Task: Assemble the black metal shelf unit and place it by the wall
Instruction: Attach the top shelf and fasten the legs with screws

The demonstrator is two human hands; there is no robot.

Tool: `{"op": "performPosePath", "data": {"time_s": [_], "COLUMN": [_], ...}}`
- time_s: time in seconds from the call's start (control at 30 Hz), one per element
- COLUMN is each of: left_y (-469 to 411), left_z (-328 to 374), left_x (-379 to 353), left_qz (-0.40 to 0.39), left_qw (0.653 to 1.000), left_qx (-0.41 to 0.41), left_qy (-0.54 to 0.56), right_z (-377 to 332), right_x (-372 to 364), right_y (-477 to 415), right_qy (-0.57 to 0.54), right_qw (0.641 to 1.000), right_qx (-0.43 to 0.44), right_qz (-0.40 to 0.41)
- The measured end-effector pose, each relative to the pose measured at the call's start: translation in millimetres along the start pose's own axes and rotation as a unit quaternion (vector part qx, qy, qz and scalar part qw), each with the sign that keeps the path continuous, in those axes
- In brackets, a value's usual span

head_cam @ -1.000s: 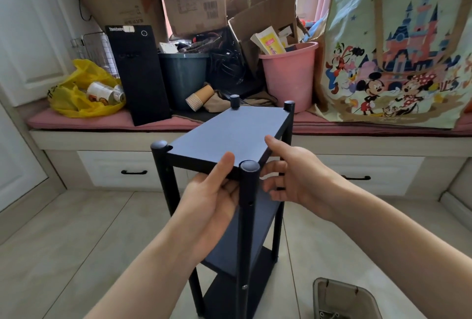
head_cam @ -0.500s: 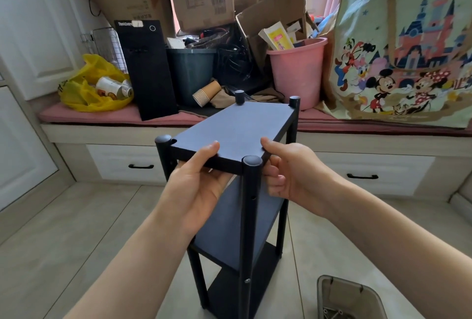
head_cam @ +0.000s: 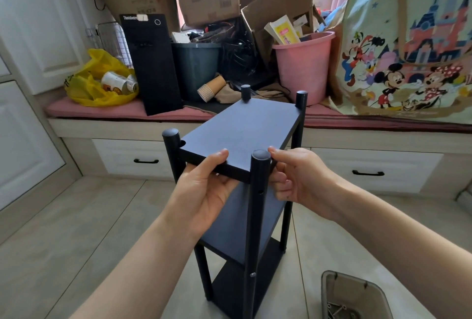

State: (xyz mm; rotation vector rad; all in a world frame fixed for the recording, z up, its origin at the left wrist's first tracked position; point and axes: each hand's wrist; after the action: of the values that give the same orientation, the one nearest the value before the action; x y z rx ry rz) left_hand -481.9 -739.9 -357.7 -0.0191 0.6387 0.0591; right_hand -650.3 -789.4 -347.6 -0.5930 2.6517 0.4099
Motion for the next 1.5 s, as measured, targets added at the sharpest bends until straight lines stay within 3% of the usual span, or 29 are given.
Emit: {"op": "performPosePath", "data": {"time_s": [0.4,0.8,1.1,1.5], "left_y": [1,8,1,-1], "left_z": [-11,-30,-38,-44], "left_x": [11,16,18,8], "left_qz": [-0.008,-0.088,-0.140,-0.148], "left_qw": [1.000,0.977,0.974,0.973], "left_qx": [0.014,0.029,0.015,0.004], "left_qy": [-0.013,-0.190,-0.176,-0.179], "right_z": [9,6,2,-8], "right_x": [3,13,18,26], "right_y": [-1,1,3,6], "right_qy": [-0.005,0.039,0.083,0.086], "right_qw": [1.000,0.999,0.996,0.996], "right_qx": [-0.006,0.002,0.014,0.019], "right_qz": [0.000,-0.008,-0.007,0.000]}}
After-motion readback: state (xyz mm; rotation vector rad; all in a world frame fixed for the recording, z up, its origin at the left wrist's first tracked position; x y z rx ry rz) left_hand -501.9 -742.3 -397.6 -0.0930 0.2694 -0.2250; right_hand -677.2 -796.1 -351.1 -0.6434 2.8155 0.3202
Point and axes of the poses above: each hand's wrist, its own y-axis away from the middle knuckle, its own x-axis out of the back of the hand, z = x × y, and after that the axes turned 14 degrees about -y, right-handed
